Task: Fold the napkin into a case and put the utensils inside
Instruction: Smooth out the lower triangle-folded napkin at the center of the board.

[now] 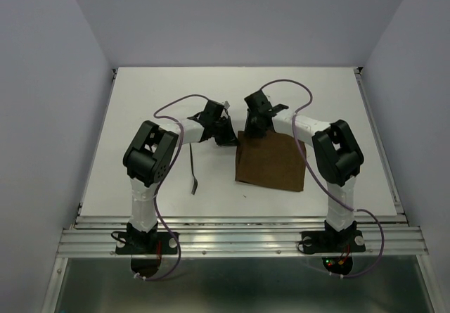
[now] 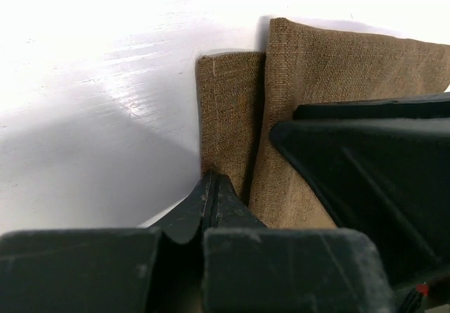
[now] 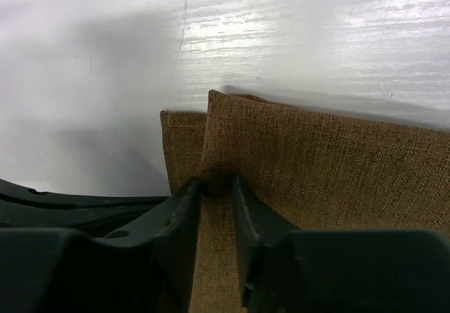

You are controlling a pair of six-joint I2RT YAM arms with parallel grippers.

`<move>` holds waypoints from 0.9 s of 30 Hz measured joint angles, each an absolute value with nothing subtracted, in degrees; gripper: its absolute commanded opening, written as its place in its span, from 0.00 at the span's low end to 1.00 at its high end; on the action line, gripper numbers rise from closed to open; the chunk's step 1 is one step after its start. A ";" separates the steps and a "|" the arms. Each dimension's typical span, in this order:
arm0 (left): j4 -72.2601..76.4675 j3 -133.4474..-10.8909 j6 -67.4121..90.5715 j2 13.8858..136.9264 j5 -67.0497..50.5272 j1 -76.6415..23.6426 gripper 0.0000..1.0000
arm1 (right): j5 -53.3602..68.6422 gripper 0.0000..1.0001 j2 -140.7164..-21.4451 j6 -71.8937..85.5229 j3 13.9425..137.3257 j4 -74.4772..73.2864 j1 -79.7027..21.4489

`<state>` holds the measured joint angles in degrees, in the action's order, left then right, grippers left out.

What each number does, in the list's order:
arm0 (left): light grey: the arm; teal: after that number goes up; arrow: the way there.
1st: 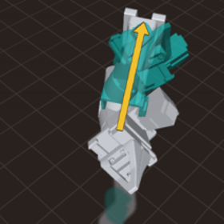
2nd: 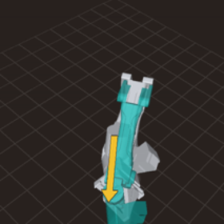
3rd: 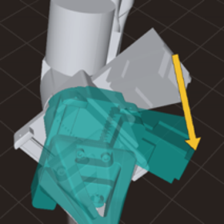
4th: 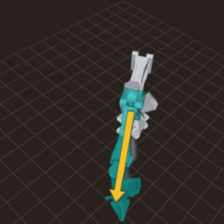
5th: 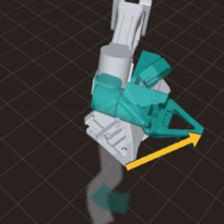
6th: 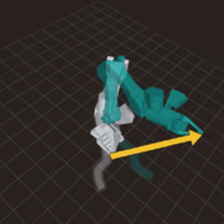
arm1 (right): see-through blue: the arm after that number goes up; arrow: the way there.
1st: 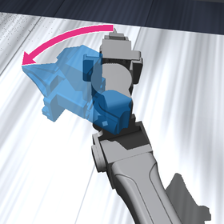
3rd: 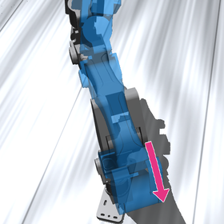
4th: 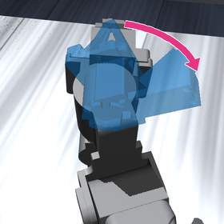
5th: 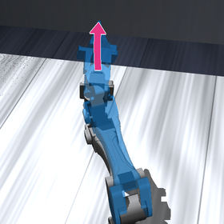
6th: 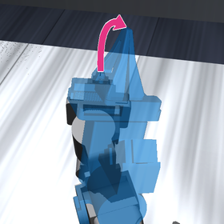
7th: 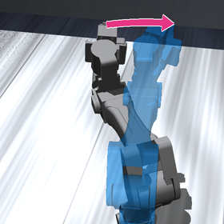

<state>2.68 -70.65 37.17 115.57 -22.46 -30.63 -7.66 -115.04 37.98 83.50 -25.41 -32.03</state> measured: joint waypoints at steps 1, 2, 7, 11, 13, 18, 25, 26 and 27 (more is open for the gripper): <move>2.72 -70.65 37.19 115.57 -22.50 -30.63 0.00 | -7.86 0.24 -115.18 38.00 83.64 -25.39 -32.10; 2.76 -70.65 37.21 115.61 -22.52 -30.63 0.00 | -8.12 0.17 -115.39 38.13 83.83 -25.43 -32.12; 3.01 -70.65 37.23 115.70 -22.55 -30.63 0.00 | -8.97 0.01 -115.90 38.41 83.96 -25.69 -32.45; 3.22 -70.65 37.36 115.81 -22.70 -30.63 0.00 | -9.61 0.01 -115.90 38.39 83.96 -25.71 -32.71; 3.25 -70.65 37.36 115.81 -22.70 -30.63 0.00 | -9.80 0.01 -115.90 38.39 83.96 -25.69 -32.80; 3.51 -70.65 37.39 115.92 -22.83 -30.63 0.00 | -10.57 0.01 -115.87 38.39 83.96 -25.61 -33.54; 3.66 -71.00 37.43 116.33 -23.33 -30.63 0.00 | -11.22 0.01 -115.85 38.39 83.99 -25.43 -35.53; 3.66 -71.00 37.43 116.36 -23.35 -30.63 0.00 | -11.33 0.01 -115.85 38.41 84.07 -25.45 -35.77; 3.66 -71.00 37.43 116.36 -23.35 -30.63 0.00 | -11.42 0.01 -115.85 38.41 84.23 -25.45 -35.97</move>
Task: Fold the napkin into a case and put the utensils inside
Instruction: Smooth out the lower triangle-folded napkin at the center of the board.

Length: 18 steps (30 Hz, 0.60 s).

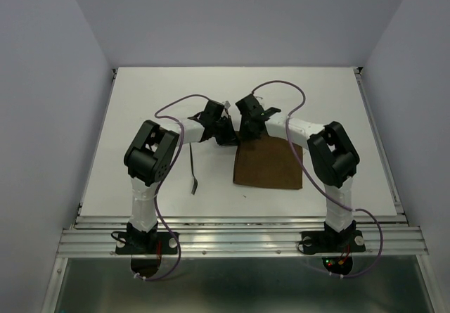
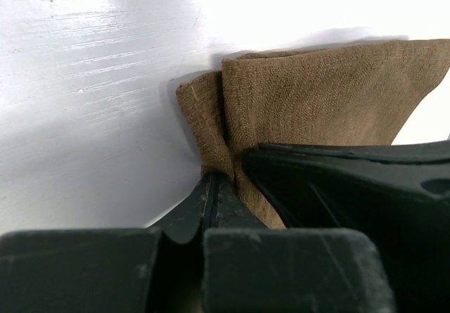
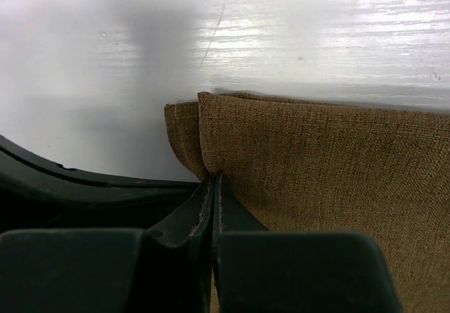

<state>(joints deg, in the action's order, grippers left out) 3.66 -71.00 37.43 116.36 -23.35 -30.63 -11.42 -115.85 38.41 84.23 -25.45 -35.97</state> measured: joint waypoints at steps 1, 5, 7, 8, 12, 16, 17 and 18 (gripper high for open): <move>3.66 -71.02 37.43 116.36 -23.35 -30.63 0.00 | -11.57 0.01 -115.85 38.41 84.38 -25.47 -36.10; 3.62 -71.02 37.43 116.36 -23.31 -30.63 0.00 | -12.03 0.01 -115.57 38.46 84.93 -25.45 -36.53; 3.60 -71.02 37.41 116.36 -23.27 -30.63 0.00 | -12.27 0.01 -115.09 38.57 84.93 -25.47 -36.60; 3.60 -71.02 37.41 116.36 -23.27 -30.63 0.00 | -12.45 0.01 -114.74 38.63 84.93 -25.47 -36.62; 3.57 -71.02 37.43 116.36 -23.18 -30.63 0.00 | -12.67 0.01 -113.12 38.65 84.93 -25.45 -36.64; 3.40 -71.02 37.43 116.36 -23.11 -30.63 0.00 | -12.69 0.01 -112.20 38.65 85.27 -25.41 -37.15; 3.40 -71.02 37.43 116.36 -23.09 -30.63 0.00 | -12.67 0.01 -112.20 38.65 85.41 -25.41 -37.26; 3.38 -71.02 37.43 116.36 -23.07 -30.63 0.00 | -12.64 0.01 -112.20 38.65 85.47 -25.32 -37.47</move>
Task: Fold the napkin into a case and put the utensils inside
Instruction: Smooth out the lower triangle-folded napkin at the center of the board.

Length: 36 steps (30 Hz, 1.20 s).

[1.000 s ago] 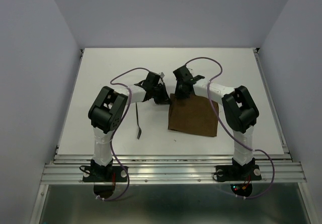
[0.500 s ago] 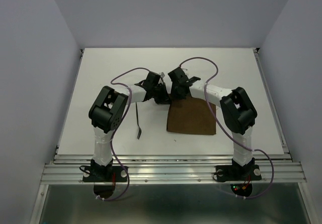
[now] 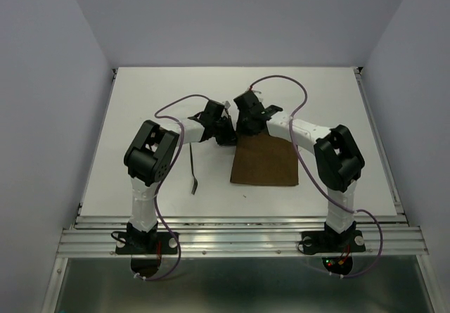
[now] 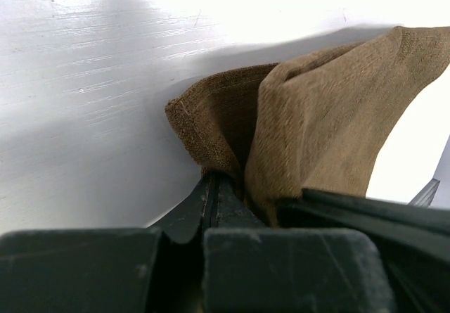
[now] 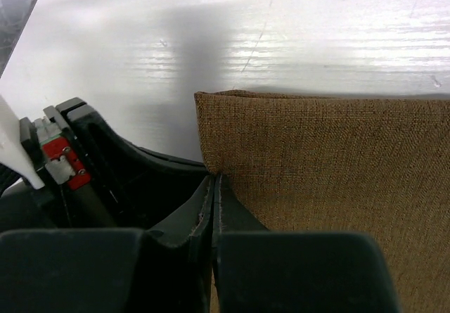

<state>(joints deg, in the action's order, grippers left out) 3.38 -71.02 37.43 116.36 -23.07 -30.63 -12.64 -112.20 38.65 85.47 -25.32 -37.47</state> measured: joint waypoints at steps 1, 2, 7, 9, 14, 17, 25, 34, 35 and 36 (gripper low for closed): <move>3.36 -71.02 37.43 116.36 -23.07 -30.63 0.00 | -12.62 0.01 -112.20 38.65 85.56 -25.32 -37.71; 3.36 -71.02 37.43 116.36 -23.03 -30.63 0.00 | -12.60 0.01 -112.20 38.63 85.67 -25.34 -37.98; 2.66 -71.33 37.41 116.29 -22.50 -30.30 0.00 | -11.75 0.01 -112.81 38.63 86.46 -25.15 -38.92; 1.80 -71.33 37.21 115.94 -22.20 -30.09 0.00 | -11.64 0.01 -113.60 38.70 86.52 -24.97 -39.05; -2.44 -71.29 36.29 114.32 -20.23 -28.58 0.00 | -11.53 0.01 -115.35 39.00 86.52 -24.64 -39.05; -4.43 -70.96 35.73 113.27 -18.87 -27.79 0.00 | -11.55 0.01 -115.63 39.05 86.52 -24.69 -39.09; -6.85 -69.78 34.87 109.69 -17.50 -26.89 0.00 | -11.55 0.01 -115.63 39.03 86.52 -24.69 -39.09; -7.57 -69.78 34.81 109.71 -17.78 -26.89 0.00 | -10.31 0.51 -116.16 38.61 87.09 -24.80 -39.09; -7.64 -69.78 34.79 109.71 -17.72 -26.89 0.00 | -10.37 0.51 -116.16 38.61 87.09 -24.80 -39.09; -7.73 -69.78 34.79 109.71 -17.54 -26.89 0.00 | -10.55 0.50 -116.16 38.61 87.09 -24.80 -39.09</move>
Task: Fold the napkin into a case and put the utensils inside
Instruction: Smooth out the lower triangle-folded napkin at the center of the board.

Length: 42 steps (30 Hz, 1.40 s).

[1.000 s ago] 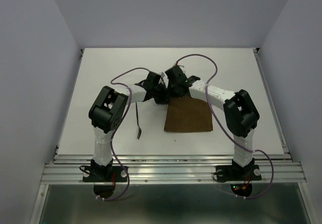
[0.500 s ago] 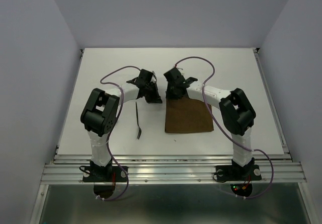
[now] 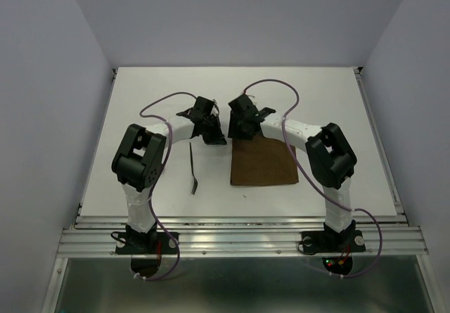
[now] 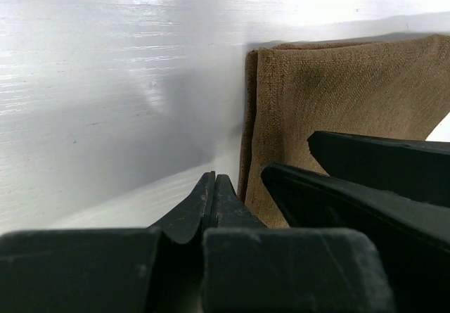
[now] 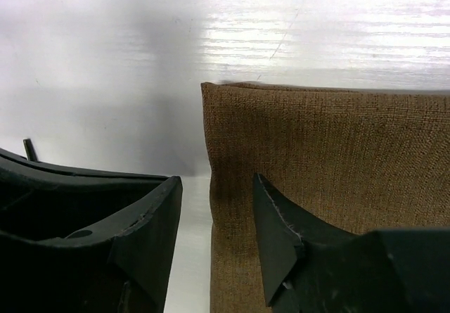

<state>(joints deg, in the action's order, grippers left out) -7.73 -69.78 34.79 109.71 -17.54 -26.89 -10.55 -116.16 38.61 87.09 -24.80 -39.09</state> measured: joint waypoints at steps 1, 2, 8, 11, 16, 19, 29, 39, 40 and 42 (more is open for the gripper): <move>-7.92 -69.78 34.76 109.62 -17.37 -26.89 0.00 | -10.66 0.51 -116.07 38.59 87.05 -24.80 -39.09; -8.14 -69.78 34.70 109.43 -17.08 -26.89 0.00 | -10.92 0.51 -115.79 38.59 86.61 -24.69 -39.03; -10.04 -69.84 33.61 106.34 -15.81 -26.94 0.00 | -12.51 0.39 -104.33 38.41 75.61 -24.43 -35.79; -10.70 -70.85 32.67 105.56 -15.90 -27.40 0.00 | -12.97 0.16 -96.36 38.41 68.95 -23.75 -31.38; -10.94 -73.01 31.46 106.15 -16.80 -30.24 0.00 | -12.91 0.04 -88.92 37.78 59.96 -23.66 -23.62; -10.37 -74.63 31.14 109.03 -17.93 -31.53 0.00 | -11.18 0.03 -89.47 37.06 58.48 -23.92 -20.71; -9.93 -77.87 30.87 116.77 -18.90 -31.40 0.00 | -7.57 0.01 -101.41 34.41 66.04 -21.82 -14.83; -10.72 -78.59 29.58 116.95 -18.26 -31.40 0.00 | -8.45 0.01 -107.02 34.70 68.77 -20.75 -11.92; -10.90 -78.67 29.36 116.95 -18.15 -31.40 0.00 | -8.49 0.01 -106.94 34.68 68.71 -20.69 -11.92; -11.70 -79.00 29.08 116.95 -17.91 -31.40 0.00 | -8.38 0.01 -106.10 34.68 68.05 -20.53 -11.92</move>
<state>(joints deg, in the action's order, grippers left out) -11.70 -79.00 29.08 116.95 -17.91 -31.40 -8.38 -106.10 34.68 68.05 -20.53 -11.92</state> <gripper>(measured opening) 0.026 0.015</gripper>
